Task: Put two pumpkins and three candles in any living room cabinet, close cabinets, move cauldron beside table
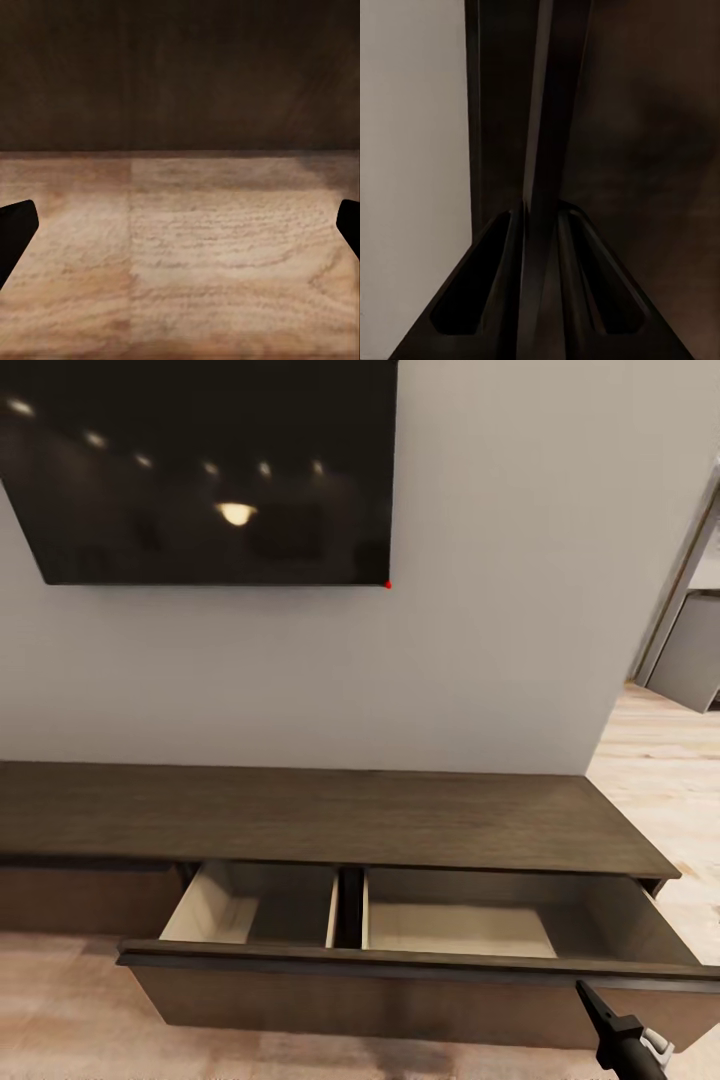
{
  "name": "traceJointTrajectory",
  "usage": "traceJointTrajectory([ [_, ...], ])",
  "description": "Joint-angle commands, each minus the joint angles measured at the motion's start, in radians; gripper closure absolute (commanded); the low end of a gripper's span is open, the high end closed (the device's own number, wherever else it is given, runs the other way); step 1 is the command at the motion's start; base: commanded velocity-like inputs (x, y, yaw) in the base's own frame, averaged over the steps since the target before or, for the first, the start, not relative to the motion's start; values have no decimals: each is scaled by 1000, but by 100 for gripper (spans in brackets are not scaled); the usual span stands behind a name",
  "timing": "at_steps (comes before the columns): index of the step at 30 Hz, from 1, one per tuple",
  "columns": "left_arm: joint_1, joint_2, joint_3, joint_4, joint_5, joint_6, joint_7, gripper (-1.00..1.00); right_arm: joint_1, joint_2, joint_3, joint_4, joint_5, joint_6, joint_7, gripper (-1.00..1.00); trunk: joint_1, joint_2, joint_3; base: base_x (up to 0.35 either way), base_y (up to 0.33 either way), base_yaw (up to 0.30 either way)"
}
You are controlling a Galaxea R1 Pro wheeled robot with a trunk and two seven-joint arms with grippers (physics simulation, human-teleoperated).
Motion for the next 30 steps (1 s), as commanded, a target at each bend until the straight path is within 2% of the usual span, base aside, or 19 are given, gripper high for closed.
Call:
traceJointTrajectory([
  [1, 0, 0, 0, 0, 3, -2, -4, -100, 0, -1, -8, 0, -18, 18, 9, 100, 0, 0, -1, -91, 0, 0],
  [11, 0, 0, 0, 0, 2, -2, -3, -100, 0, -1, -8, 0, -18, 18, 9, 100, 0, 0, -1, -113, 0, 0],
  [30, 1, 0, 0, 0, 2, -2, -2, -100, 0, -1, -8, 0, -18, 18, 8, 100, 0, 0, -1, -42, 0, 0],
])
